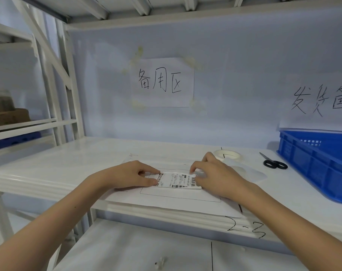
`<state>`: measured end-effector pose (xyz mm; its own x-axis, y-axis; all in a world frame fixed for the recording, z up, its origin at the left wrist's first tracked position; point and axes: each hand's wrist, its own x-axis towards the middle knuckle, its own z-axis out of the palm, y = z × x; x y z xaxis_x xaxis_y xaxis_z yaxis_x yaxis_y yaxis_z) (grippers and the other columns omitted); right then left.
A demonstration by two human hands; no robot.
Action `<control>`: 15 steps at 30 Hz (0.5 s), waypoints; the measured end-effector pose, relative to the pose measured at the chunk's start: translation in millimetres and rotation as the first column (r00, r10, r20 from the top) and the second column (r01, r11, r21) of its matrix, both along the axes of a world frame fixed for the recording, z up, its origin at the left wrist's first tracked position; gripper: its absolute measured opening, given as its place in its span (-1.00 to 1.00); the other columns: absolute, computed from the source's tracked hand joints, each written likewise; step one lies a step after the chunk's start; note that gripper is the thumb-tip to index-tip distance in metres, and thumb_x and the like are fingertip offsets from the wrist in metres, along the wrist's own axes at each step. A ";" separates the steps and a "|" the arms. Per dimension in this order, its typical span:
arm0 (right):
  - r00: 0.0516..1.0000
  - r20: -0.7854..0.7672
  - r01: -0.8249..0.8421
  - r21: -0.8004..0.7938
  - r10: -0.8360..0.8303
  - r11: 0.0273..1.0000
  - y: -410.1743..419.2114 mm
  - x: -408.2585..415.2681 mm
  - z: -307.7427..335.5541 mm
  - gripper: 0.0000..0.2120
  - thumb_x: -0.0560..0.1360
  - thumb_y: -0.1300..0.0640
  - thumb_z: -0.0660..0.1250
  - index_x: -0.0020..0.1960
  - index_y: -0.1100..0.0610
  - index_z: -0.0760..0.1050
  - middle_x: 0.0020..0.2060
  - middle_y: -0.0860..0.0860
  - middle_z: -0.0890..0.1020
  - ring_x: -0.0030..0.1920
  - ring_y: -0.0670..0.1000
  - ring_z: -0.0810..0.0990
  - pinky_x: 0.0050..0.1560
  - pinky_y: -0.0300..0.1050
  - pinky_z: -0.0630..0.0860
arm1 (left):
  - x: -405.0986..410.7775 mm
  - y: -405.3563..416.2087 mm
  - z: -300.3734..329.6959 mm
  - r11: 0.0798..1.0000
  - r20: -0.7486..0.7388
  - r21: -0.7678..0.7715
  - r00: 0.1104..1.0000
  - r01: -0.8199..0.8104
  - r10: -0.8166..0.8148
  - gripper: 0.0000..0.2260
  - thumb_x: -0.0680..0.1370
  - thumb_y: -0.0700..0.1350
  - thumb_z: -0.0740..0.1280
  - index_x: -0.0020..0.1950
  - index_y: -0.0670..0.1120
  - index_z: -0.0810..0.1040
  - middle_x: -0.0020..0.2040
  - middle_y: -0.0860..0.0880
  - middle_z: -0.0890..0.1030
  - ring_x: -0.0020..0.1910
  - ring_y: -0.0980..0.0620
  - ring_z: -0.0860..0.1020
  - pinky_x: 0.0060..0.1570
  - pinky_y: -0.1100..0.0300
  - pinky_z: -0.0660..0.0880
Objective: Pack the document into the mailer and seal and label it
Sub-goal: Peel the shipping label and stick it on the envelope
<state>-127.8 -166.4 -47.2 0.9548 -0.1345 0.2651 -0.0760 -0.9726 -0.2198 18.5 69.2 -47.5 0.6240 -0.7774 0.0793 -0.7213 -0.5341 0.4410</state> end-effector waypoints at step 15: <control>1.000 -0.014 -0.024 -0.069 0.023 0.997 -13.6 -9.7 0.7 -0.64 0.57 -0.13 0.22 -0.21 0.02 0.66 -0.11 -0.08 0.46 0.07 -0.01 0.32 -0.07 -0.07 0.41 | -2.5 -1.1 2.4 0.998 -0.002 0.064 1.000 0.028 -0.028 -0.69 0.59 0.17 0.29 0.33 0.34 0.46 -0.43 0.28 0.47 -0.38 0.30 0.43 -0.27 0.38 0.28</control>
